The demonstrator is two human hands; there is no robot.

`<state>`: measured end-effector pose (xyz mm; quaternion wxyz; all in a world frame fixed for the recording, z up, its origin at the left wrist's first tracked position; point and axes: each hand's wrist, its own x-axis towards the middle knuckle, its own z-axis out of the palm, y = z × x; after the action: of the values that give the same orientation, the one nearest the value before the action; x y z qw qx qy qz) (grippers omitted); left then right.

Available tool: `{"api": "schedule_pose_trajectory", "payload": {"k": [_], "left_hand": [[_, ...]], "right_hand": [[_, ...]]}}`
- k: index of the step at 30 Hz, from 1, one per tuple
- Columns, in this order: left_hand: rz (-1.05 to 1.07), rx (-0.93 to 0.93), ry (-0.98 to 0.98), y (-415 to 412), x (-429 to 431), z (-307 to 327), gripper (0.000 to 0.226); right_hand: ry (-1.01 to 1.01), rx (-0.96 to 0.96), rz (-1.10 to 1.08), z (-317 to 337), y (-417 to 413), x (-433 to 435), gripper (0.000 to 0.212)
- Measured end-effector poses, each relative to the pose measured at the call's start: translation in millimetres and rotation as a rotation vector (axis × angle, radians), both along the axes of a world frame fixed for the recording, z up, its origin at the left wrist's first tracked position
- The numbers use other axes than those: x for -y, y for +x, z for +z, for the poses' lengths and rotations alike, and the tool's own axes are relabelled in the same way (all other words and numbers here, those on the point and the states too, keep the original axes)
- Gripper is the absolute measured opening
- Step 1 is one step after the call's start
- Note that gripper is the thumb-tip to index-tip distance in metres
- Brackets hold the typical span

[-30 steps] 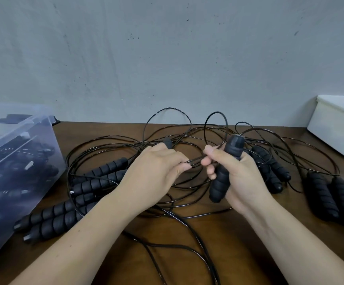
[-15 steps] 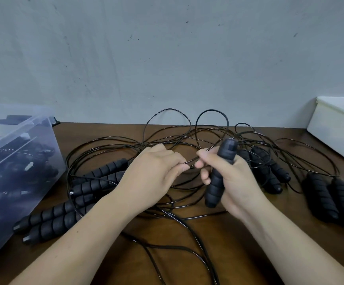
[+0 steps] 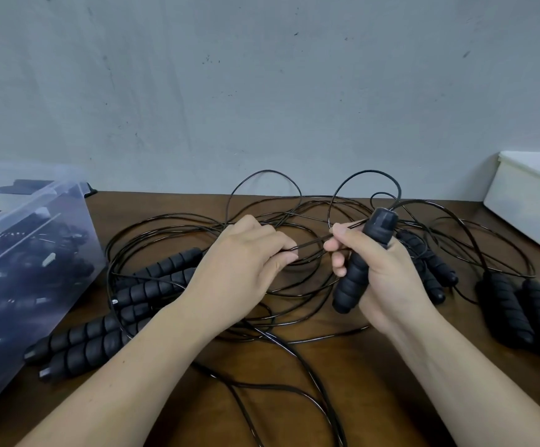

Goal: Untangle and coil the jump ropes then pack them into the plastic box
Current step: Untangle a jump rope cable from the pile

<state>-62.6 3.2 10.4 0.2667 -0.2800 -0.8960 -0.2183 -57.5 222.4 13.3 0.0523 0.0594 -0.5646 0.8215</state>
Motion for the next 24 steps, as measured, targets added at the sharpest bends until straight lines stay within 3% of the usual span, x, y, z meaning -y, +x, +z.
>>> {"api": "schedule_pose_trajectory", "payload": {"k": [5,8,10,14,18,24], "left_hand": [[-0.034,0.061,0.09,8.4,-5.0,1.7,0.014],[-0.031,0.284,0.106,11.0,-5.6,1.8,0.034],[-0.008,0.34,0.094,8.7,-3.4,1.4,0.043],[0.036,0.34,-0.026,3.3,-1.6,-4.5,0.06],[0.063,0.268,-0.084,-4.5,2.9,-11.5,0.038],[0.047,0.193,0.061,-3.0,5.6,-4.8,0.039]], "right_hand": [[-0.091,0.021,0.048,3.2,-1.9,-0.6,0.008],[-0.146,0.044,0.039,5.5,-6.0,-7.9,0.009],[-0.165,0.06,0.021,5.4,-9.7,-12.6,0.011],[-0.182,0.087,0.024,0.0,-12.7,-12.6,0.012],[-0.148,0.102,-0.003,-1.1,-12.3,-8.9,0.012],[0.08,0.159,-0.028,-6.9,-6.9,0.2,0.027]]}}
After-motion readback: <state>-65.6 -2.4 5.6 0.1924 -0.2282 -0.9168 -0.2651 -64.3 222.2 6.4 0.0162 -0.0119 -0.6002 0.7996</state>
